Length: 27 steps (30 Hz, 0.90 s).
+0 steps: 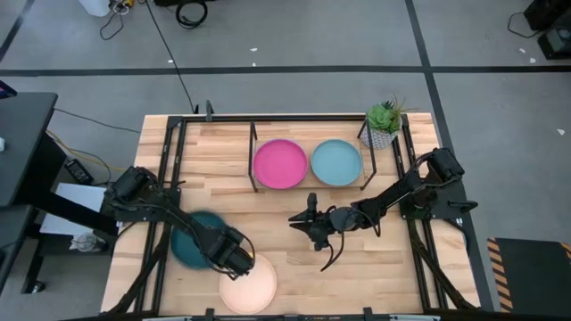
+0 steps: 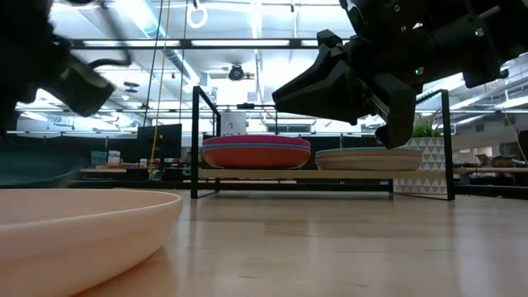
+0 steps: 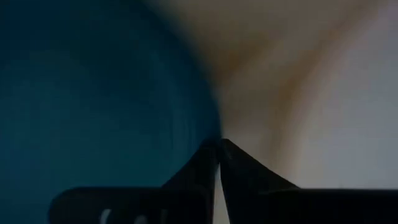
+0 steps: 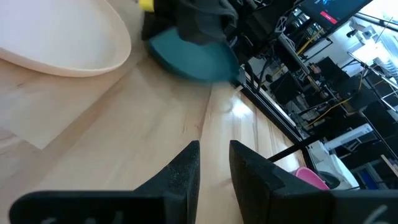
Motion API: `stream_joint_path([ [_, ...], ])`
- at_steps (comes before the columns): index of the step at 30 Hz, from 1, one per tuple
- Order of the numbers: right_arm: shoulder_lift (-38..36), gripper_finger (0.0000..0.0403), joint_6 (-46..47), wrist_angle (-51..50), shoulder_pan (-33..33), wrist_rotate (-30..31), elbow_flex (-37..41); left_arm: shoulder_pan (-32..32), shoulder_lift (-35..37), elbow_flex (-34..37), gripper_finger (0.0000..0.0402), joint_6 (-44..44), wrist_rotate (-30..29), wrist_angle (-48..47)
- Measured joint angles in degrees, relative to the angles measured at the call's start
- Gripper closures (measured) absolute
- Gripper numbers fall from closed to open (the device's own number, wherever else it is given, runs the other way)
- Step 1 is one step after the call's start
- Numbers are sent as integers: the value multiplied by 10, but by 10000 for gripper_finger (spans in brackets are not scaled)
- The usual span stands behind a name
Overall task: Place and stack plates onto a shelf
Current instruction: Stack the green plate on top of the pink plate on the shelf
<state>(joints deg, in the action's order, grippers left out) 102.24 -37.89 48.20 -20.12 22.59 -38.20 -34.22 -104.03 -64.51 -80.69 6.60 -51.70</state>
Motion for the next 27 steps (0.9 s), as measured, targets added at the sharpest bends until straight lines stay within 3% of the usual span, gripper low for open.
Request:
stream_joint_path([
  [10,0,310,2,0,0,-2,0,13,8,-23,388,78,5,-6],
  [27,0,310,64,-10,-9,-23,0,19,9,-171,388,374,-63,-56],
])
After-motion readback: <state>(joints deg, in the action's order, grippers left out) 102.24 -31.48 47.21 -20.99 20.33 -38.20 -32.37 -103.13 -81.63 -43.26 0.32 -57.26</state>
